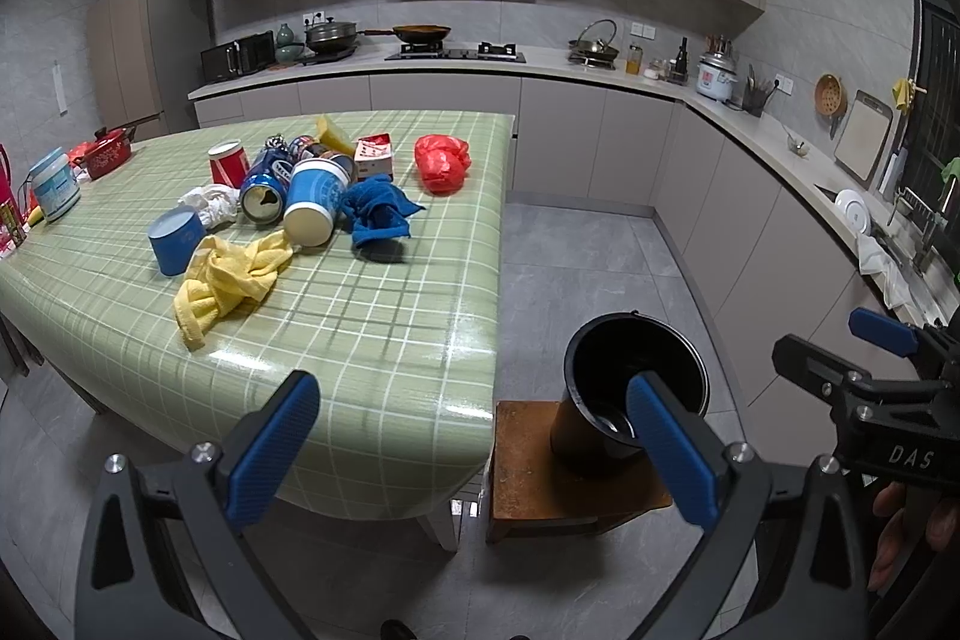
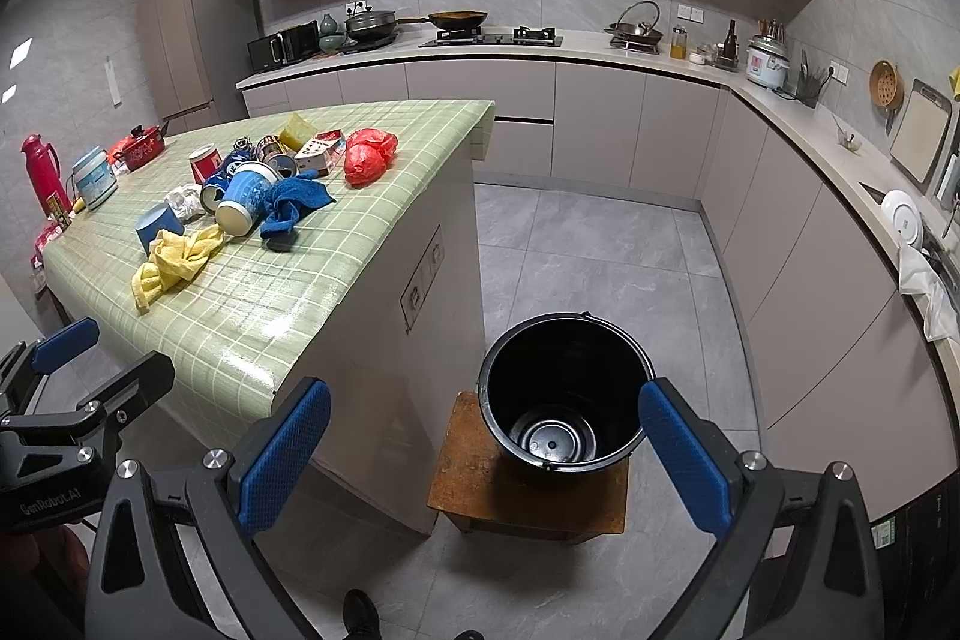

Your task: Collect trash

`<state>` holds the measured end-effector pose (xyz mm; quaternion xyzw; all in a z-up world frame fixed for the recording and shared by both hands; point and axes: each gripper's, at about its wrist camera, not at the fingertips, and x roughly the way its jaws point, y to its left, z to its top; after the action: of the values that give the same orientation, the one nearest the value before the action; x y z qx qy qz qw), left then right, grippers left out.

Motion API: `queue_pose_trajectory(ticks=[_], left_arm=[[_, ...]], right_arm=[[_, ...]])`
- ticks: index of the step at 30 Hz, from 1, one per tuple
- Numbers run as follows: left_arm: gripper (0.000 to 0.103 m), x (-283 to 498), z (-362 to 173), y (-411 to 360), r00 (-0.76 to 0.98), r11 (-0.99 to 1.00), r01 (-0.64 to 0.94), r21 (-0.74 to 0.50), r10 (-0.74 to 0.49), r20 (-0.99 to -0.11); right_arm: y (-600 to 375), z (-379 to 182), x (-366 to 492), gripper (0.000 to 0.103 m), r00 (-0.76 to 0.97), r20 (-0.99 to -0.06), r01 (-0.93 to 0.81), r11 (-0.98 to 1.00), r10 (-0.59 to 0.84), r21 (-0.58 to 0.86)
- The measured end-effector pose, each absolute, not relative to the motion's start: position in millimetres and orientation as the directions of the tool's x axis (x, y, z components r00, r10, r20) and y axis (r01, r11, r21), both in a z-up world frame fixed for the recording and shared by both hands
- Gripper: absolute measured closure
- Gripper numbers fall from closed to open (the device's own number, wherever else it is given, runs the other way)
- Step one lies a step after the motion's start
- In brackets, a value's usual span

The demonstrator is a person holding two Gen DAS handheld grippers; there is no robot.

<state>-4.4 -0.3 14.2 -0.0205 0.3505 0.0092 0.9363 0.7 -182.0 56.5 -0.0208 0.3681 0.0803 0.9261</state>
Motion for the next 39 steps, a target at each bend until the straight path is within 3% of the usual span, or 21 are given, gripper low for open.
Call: queue_pose_trajectory(ticks=[9,19,30,39], left_arm=[[0.000,-4.0,15.4,6.3,0.747,0.998,-0.050,-0.047,0.006,-0.665],[0.000,-4.4,5.9,57.1,0.741,0.976,-0.191,-0.102,0.075,-0.668],[0.000,14.0,-21.1,132.3,0.686,0.933,-0.352,-0.073,0.204,-0.699],[0.001,51.3,-46.3,184.1,0.668,0.912,-0.398,-0.102,0.212,-0.713]], right_arm=[[-185.1,50.6,7.9,0.000,0.701,-0.696,-0.169,0.984,0.158,0.053],[-162.5,40.6,37.0,0.000,0.691,-0.680,-0.252,0.964,0.244,0.090],[-97.5,34.9,83.8,0.000,0.634,-0.701,-0.384,0.920,0.326,0.081],[-27.0,23.1,138.3,0.000,0.602,-0.712,-0.451,0.890,0.361,0.069]])
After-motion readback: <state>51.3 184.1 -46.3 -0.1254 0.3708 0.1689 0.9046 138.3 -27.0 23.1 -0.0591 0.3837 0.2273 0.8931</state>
